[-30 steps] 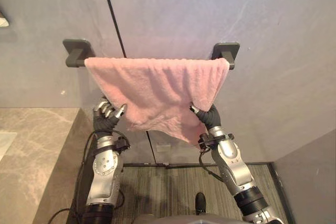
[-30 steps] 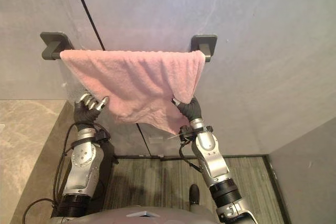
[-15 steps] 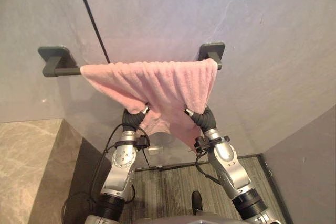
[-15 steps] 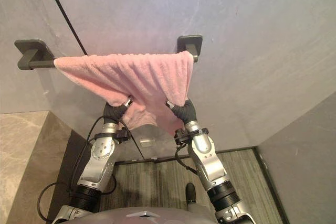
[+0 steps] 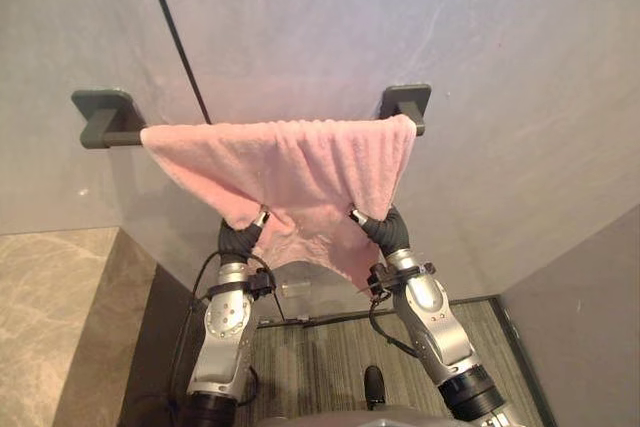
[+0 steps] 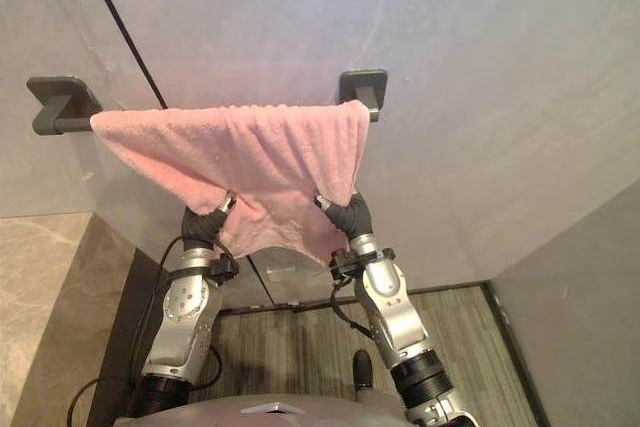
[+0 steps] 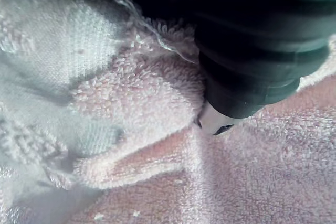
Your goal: Organize washtable
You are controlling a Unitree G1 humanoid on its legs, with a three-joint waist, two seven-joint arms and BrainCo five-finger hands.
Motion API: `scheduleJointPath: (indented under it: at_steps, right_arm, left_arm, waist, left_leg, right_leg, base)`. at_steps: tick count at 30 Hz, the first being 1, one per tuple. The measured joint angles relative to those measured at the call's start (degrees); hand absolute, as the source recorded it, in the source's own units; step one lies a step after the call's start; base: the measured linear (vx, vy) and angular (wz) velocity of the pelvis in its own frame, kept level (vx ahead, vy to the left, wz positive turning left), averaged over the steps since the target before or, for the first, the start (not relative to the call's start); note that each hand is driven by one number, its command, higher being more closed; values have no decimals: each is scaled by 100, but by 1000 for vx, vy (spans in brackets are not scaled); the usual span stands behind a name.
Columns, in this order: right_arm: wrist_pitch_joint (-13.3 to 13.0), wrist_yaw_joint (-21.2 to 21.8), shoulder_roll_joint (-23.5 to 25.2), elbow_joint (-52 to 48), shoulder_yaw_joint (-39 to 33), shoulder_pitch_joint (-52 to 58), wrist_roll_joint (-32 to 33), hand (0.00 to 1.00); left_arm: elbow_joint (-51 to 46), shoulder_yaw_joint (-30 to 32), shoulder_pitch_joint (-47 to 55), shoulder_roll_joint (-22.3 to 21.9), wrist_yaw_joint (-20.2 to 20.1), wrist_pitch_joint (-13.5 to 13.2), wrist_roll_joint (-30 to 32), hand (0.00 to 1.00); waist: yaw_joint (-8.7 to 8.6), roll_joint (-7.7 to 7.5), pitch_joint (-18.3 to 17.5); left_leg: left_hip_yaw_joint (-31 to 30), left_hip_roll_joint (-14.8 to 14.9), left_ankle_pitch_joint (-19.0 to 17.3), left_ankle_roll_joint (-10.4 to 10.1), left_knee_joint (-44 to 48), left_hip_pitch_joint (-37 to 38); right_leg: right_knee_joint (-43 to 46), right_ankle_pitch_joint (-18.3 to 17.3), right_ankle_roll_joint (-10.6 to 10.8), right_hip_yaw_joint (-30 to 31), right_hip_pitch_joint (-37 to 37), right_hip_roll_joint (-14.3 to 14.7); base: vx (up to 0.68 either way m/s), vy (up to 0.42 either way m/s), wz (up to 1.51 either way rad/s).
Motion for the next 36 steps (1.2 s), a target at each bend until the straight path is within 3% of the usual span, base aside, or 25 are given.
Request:
scheduleJointPath:
  at_steps: [9,24,25,36]
  right_arm:
    - [8,62,172,2,1,82,-114,100]
    - [41,60,358,9,-79,88,-335,100]
    - [43,58,437,10,-143,88,-341,0]
    - [39,-133,446,12,-845,111,-329,0]
  left_arm:
    - [-339,311,213,-396,-64,2,94,100]
    - [-339,530,210,-645,-64,5,102,100]
    - [-339,530,206,-655,-65,6,102,0]
    - [-338,935,195,-697,52,7,57,0]
  waist:
    - [133,64,-48]
    - [143,84,-38]
    - [143,87,-36]
    - [149,140,-3]
  left_leg:
    - [-106,18,7,0,-117,101]
    - [-97,18,22,-19,-187,132]
    - [-96,18,25,-19,-197,138]
    - [-92,18,25,-18,-264,197]
  right_leg:
    - [1,-33,14,-142,120,17]
    - [1,-38,15,-137,134,60]
    - [1,-39,14,-136,135,62]
    - [1,-75,26,-139,164,65]
  base:
    - [40,9,6]
    - [0,-1,0]
    - [0,0,0]
    - [0,0,0]
